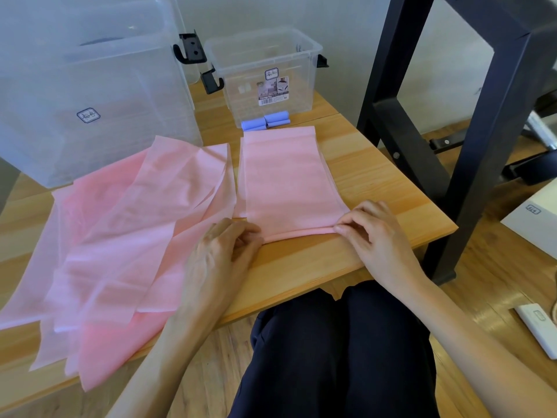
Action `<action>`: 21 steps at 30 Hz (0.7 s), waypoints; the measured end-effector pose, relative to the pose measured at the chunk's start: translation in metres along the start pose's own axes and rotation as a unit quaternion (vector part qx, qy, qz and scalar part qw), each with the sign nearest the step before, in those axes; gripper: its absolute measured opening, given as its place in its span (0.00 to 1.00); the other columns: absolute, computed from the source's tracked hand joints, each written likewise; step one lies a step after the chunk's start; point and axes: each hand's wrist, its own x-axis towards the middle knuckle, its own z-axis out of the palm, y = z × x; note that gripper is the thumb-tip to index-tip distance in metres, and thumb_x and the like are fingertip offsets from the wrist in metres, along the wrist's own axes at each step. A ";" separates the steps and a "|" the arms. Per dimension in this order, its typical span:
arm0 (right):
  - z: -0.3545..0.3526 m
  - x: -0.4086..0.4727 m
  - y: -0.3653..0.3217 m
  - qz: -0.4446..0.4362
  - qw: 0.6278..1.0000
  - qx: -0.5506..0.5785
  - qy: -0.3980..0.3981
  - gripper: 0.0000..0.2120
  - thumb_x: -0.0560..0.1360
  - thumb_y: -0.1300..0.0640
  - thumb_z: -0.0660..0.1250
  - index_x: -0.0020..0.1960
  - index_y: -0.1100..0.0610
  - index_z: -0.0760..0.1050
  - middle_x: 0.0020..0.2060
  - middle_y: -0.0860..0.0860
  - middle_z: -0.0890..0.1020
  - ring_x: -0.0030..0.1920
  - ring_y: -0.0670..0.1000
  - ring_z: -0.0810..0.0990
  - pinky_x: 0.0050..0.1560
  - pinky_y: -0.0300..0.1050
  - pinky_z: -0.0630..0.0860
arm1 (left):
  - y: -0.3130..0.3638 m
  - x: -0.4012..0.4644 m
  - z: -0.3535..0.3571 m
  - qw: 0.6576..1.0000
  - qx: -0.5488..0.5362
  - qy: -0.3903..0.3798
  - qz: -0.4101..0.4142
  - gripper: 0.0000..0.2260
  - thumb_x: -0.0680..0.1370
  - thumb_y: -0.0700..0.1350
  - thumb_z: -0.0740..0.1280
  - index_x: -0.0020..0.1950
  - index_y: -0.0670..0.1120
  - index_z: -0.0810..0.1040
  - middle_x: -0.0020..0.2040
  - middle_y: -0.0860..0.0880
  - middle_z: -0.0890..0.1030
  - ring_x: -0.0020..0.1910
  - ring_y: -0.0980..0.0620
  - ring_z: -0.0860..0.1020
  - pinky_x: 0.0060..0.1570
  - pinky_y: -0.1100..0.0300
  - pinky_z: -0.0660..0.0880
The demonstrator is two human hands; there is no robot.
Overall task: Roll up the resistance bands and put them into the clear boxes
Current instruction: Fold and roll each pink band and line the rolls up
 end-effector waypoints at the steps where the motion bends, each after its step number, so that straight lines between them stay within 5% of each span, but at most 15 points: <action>1: -0.001 0.000 0.000 -0.004 1.000 0.001 -0.002 0.12 0.76 0.49 0.64 0.47 0.58 0.79 0.42 0.46 0.75 0.47 0.48 0.70 0.48 0.46 0.72 | 0.000 0.000 -0.001 1.000 -0.010 0.001 -0.007 0.06 0.75 0.50 0.71 0.51 0.54 0.80 0.43 0.57 0.78 0.45 0.57 0.77 0.44 0.58 0.75; 9: -0.006 0.005 0.002 -0.006 0.999 0.025 -0.024 0.16 0.73 0.44 0.67 0.45 0.57 0.82 0.40 0.47 0.77 0.46 0.50 0.73 0.49 0.48 0.72 | -0.002 0.004 0.000 1.000 -0.007 -0.019 0.005 0.04 0.76 0.51 0.69 0.45 0.53 0.81 0.44 0.60 0.77 0.45 0.59 0.77 0.43 0.58 0.75; 13: -0.004 0.004 0.004 -0.023 0.999 0.024 -0.028 0.10 0.74 0.48 0.68 0.45 0.55 0.80 0.40 0.45 0.76 0.46 0.48 0.72 0.49 0.50 0.73 | -0.003 0.008 -0.002 1.000 -0.029 -0.003 -0.010 0.02 0.76 0.51 0.70 0.46 0.54 0.79 0.42 0.58 0.79 0.43 0.59 0.78 0.43 0.55 0.77; 21: -0.006 0.008 0.000 0.003 0.999 0.006 -0.041 0.13 0.75 0.46 0.65 0.48 0.55 0.79 0.41 0.43 0.74 0.46 0.46 0.70 0.48 0.43 0.71 | -0.007 0.010 -0.001 1.000 0.013 -0.016 0.009 0.06 0.75 0.54 0.68 0.44 0.53 0.80 0.43 0.59 0.75 0.44 0.58 0.74 0.42 0.63 0.69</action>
